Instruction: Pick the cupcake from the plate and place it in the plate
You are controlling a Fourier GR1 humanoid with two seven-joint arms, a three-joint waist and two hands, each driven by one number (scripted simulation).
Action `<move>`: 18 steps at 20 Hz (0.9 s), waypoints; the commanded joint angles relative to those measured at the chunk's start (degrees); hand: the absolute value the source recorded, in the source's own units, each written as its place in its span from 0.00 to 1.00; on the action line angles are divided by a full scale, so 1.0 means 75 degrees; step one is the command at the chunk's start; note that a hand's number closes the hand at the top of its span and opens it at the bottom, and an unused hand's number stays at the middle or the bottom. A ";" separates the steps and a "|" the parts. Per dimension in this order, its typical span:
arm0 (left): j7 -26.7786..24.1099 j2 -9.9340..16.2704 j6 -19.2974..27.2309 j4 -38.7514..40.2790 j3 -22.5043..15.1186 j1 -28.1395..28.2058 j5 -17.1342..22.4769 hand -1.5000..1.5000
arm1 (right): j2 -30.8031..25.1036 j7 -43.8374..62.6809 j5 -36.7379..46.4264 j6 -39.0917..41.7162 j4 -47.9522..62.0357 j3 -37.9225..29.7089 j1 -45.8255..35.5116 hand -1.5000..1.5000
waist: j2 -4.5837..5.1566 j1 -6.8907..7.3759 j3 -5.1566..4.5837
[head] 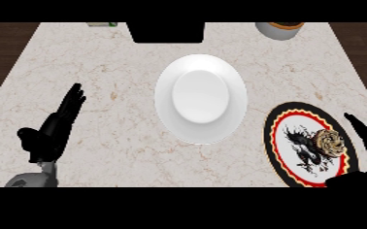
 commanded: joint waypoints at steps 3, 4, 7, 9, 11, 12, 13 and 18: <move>-0.0143 -0.0121 -0.0277 0.0497 0.0361 -0.0325 -0.0047 0.50 | 0.0443 -0.0485 0.0523 0.0433 0.0963 -0.0395 -0.0420 0.00 | 0.0002 -0.0018 -0.0001; -0.0316 -0.0363 -0.0032 -0.0049 -0.0003 0.0262 -0.0433 0.50 | 0.0470 -0.0634 0.0641 0.0417 0.1014 -0.0492 -0.0433 0.00 | -0.0002 -0.0004 0.0000; -0.0038 -0.0044 -0.0408 -0.0106 0.0426 0.0123 -0.0074 0.50 | 0.0993 -0.0179 0.1463 0.0051 0.1069 -0.0020 -0.0466 0.00 | -0.0002 0.0003 -0.0001; -0.0531 -0.0420 -0.0243 0.0705 0.0212 -0.0196 -0.0410 0.50 | 0.0898 -0.0605 0.1465 0.0196 0.2124 -0.0298 -0.0992 0.00 | 0.0008 0.0001 0.0000; -0.0329 -0.0423 -0.0258 0.0253 0.0201 0.0170 -0.0447 0.50 | 0.1009 -0.1030 0.1449 0.0217 0.2902 -0.0542 -0.1357 0.00 | 0.0006 0.0028 0.0002; 0.0125 -0.0143 -0.0501 0.0193 0.0538 -0.0286 -0.0321 0.50 | 0.1207 -0.0851 0.1715 0.0200 0.2060 -0.0550 -0.0839 0.00 | -0.0001 -0.0009 0.0000; -0.0093 -0.0229 -0.0491 0.0361 0.0522 -0.0357 -0.0331 0.50 | 0.1331 -0.1248 0.1706 -0.0071 0.2806 -0.0652 -0.1129 0.00 | 0.0003 0.0000 0.0001; -0.0041 -0.0197 -0.0488 0.0632 0.0676 -0.0626 -0.0372 0.50 | 0.1371 -0.2143 0.1801 0.0175 0.3425 -0.0473 -0.1326 1.00 | 0.0005 -0.0009 0.0001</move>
